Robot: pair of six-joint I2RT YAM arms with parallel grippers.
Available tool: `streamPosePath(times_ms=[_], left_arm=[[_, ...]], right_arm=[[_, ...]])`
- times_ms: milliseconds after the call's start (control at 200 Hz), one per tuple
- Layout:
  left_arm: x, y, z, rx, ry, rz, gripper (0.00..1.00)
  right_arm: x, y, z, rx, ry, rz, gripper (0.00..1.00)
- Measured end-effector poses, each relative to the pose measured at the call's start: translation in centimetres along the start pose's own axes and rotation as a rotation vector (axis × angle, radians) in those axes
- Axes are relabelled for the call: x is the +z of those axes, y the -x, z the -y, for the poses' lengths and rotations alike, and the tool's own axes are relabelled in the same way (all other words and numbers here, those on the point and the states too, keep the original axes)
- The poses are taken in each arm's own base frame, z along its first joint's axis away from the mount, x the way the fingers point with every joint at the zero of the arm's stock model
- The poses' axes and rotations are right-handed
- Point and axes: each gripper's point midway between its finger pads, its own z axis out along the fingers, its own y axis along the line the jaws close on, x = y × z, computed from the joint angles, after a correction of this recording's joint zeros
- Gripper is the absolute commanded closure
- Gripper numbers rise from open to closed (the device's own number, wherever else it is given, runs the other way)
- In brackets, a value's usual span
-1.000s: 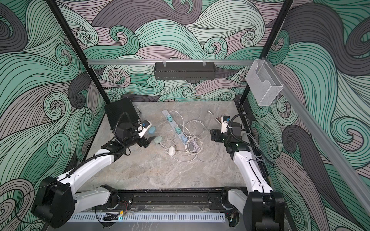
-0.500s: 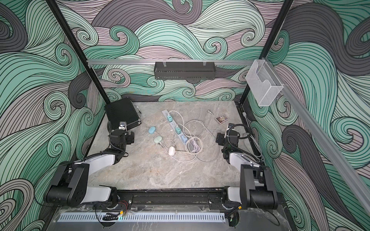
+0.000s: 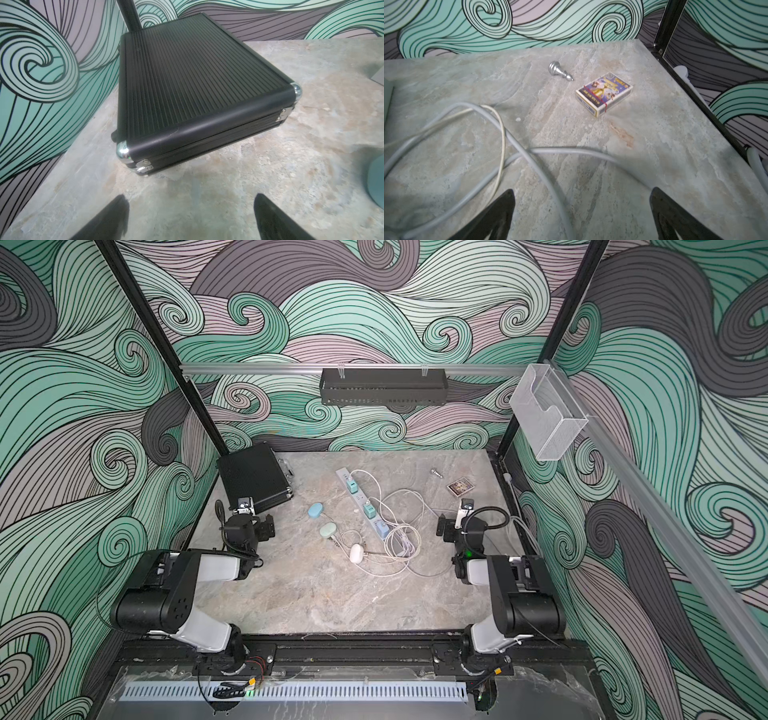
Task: Charge the bluetooth headset
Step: Reset both arms
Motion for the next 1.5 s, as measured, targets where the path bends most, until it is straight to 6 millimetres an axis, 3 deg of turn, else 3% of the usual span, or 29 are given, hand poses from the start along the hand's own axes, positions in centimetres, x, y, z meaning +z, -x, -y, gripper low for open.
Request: streamPosePath(times_ms=[70,410,1351,1501], left_arm=[[0.1,0.1,-0.2,-0.017,0.002,0.001,0.01],[0.2,-0.4,-0.6,-0.049,0.007,-0.026,0.01],[0.2,-0.4,-0.5,-0.049,0.001,-0.029,0.01],[-1.7,-0.8,-1.2,-0.081,0.009,0.055,0.01]], right_arm=[[-0.1,-0.1,0.2,0.001,-0.01,0.007,0.0],[-0.1,1.4,0.4,0.007,-0.02,0.068,0.0],[-0.1,1.5,0.4,-0.002,-0.028,0.071,0.0],[-0.1,1.5,0.4,-0.003,-0.028,0.071,0.0]])
